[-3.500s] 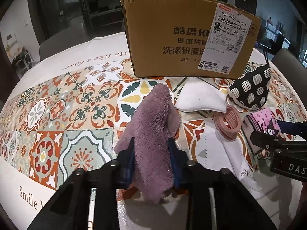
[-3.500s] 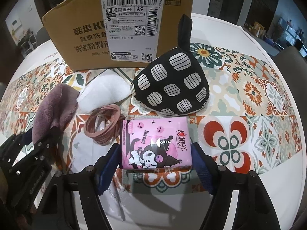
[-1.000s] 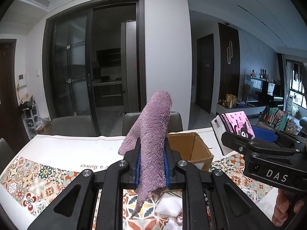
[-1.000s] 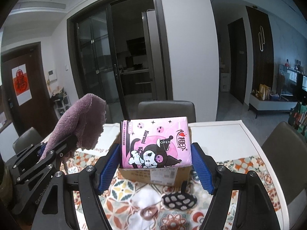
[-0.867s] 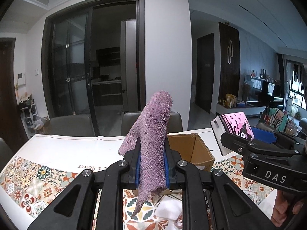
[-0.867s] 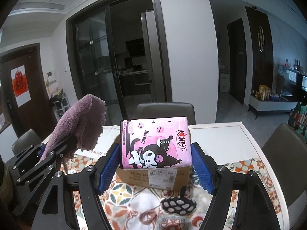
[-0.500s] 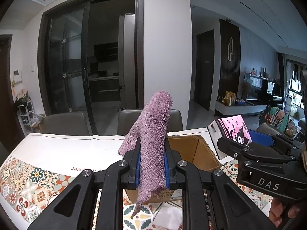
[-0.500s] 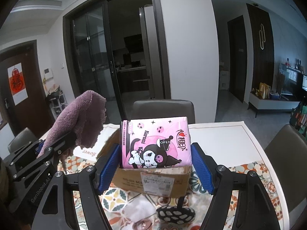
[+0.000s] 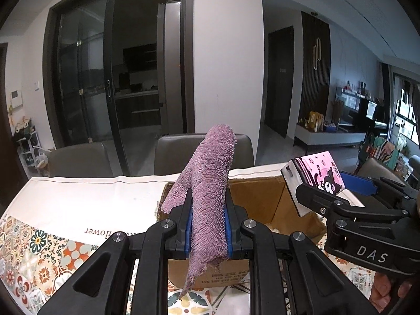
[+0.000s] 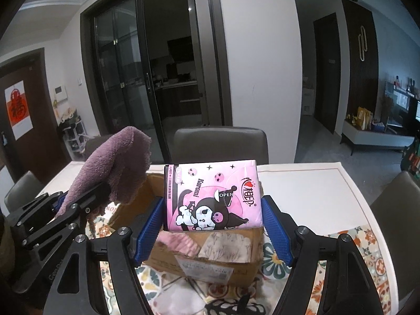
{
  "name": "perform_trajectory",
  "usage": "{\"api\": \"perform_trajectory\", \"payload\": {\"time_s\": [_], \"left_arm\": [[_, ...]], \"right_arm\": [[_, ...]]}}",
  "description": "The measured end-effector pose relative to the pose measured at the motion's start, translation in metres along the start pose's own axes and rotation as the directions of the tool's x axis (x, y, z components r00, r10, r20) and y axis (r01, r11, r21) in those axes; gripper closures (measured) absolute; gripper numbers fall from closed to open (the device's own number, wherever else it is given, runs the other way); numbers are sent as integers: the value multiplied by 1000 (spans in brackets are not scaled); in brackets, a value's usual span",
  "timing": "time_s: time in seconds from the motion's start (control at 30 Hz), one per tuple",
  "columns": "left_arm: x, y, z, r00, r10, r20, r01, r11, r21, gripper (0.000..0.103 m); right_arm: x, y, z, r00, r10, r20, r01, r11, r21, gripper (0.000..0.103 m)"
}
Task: Organize soft objects
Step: 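Open both tools to drop the mauve cloth and tissue pack into the box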
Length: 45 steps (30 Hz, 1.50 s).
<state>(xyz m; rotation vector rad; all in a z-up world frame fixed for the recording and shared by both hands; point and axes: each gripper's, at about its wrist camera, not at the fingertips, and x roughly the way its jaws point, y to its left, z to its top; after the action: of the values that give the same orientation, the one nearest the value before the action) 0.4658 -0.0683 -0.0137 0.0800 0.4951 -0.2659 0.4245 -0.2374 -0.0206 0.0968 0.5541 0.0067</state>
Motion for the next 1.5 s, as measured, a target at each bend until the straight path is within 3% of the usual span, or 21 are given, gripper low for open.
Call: {"api": "perform_trajectory", "payload": {"time_s": [0.37,0.43,0.5,0.7,1.5], "left_arm": [[43,-1,-7,998,-6,-68,5,1000,-11,81],[47,-1,-9,997,-4,-72,2,1000,-17,75],[50,0,-8,998,-1,-70,0,1000,-17,61],[49,3,-8,998,17,-56,-18,999,-26,48],[-17,-10,-12,999,48,12,-48,999,-5,44]], "right_arm": [[44,-8,1,997,11,-75,-11,1000,-1,29],[50,-10,2,996,5,-86,-6,1000,-5,29],[56,-10,1,995,1,-96,-1,1000,-4,28],[64,-13,2,994,-2,-108,3,1000,11,26],[8,-17,-3,999,-44,-29,45,999,19,25]]}}
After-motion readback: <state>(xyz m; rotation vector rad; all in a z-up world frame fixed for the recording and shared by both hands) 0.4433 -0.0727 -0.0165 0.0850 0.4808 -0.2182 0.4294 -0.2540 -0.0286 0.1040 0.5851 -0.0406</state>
